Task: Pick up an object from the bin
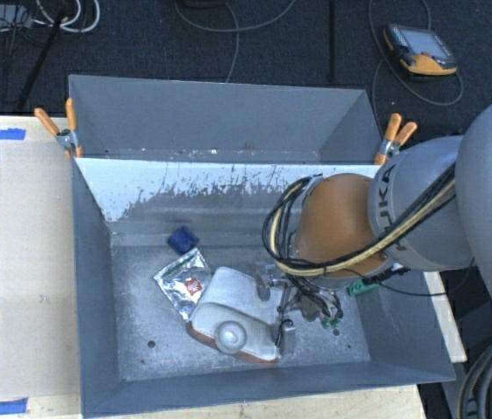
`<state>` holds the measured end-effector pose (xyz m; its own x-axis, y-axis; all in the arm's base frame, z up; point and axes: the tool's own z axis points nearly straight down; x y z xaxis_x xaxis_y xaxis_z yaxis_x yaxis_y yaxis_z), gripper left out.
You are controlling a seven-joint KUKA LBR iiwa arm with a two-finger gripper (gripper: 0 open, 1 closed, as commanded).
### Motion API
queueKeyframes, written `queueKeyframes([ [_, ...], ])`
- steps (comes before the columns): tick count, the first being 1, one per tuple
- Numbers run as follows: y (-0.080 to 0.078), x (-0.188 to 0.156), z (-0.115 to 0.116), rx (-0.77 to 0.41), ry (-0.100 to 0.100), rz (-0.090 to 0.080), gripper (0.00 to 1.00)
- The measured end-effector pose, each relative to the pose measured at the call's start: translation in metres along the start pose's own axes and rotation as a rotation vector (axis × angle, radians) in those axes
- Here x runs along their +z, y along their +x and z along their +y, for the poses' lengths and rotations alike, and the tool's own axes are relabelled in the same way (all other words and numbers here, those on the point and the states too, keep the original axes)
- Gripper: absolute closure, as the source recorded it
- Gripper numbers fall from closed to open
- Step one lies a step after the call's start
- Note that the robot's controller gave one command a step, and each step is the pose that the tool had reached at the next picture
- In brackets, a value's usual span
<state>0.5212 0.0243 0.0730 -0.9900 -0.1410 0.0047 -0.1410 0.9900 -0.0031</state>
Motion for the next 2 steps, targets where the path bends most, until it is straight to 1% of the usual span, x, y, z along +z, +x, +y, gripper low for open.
queueKeyframes([
  [1,0.003,-0.003,0.003,-0.002,-0.007,0.016,1.00],
  [2,-0.004,-0.151,-0.002,-0.004,-0.002,-0.014,1.00],
])
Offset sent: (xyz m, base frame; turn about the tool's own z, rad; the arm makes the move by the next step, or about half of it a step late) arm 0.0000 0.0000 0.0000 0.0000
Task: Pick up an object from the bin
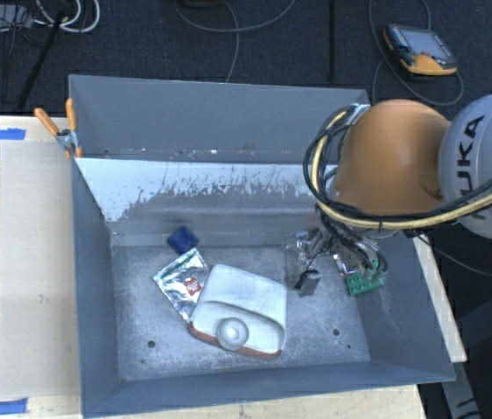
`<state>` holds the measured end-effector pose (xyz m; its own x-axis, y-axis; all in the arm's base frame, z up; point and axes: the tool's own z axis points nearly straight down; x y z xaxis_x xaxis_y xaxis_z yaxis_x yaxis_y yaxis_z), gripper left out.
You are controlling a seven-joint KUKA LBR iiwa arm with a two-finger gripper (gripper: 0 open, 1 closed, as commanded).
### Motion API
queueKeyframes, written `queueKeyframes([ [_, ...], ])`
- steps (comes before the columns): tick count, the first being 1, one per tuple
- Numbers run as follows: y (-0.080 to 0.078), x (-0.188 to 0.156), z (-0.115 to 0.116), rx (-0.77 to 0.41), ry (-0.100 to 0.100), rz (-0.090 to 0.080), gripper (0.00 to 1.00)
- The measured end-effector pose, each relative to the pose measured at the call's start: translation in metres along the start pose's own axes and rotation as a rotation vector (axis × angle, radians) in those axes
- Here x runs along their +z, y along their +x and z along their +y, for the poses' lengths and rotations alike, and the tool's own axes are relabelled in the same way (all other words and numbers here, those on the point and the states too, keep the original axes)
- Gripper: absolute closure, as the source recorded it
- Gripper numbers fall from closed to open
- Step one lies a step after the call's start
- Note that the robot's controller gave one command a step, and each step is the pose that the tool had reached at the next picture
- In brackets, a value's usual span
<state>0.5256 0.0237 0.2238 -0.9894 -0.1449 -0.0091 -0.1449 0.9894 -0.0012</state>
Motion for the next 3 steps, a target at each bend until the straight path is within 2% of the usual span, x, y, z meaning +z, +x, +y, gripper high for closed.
queueKeyframes([
  [1,-0.003,0.112,0.015,0.110,-0.002,0.017,1.00],
  [2,-0.004,0.108,0.015,0.108,-0.001,0.011,0.00],
  [3,-0.022,0.152,-0.001,0.417,-0.002,0.000,0.00],
])
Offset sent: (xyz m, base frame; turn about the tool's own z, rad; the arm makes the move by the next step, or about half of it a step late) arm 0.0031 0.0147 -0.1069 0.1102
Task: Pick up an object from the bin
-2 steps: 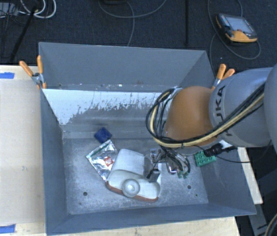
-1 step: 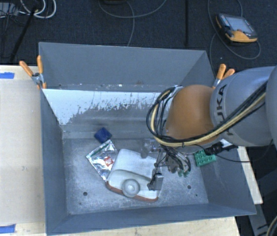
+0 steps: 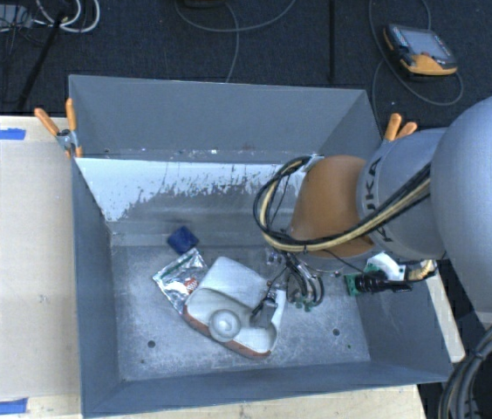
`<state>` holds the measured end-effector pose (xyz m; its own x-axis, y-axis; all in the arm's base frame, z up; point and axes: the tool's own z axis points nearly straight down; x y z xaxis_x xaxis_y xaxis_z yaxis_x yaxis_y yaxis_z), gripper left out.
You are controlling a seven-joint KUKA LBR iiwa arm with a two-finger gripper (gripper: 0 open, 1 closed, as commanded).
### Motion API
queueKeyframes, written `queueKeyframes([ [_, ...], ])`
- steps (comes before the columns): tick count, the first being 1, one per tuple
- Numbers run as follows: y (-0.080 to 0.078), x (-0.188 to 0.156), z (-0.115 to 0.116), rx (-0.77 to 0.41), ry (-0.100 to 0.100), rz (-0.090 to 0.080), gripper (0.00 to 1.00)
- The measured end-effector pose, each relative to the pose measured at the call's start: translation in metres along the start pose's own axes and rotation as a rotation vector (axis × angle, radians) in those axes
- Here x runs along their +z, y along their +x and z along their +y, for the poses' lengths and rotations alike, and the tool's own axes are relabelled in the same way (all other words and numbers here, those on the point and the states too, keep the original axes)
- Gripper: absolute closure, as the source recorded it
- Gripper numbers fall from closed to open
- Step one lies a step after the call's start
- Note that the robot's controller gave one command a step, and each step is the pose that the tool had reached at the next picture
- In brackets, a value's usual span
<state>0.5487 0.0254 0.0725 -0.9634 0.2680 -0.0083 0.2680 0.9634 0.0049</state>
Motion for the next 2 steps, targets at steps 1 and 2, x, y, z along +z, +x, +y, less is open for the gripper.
queueKeyframes([
  [1,-0.001,-0.003,-0.002,-0.003,0.005,0.001,1.00],
  [2,-0.003,-0.170,-0.011,-0.012,0.003,0.003,1.00],
])
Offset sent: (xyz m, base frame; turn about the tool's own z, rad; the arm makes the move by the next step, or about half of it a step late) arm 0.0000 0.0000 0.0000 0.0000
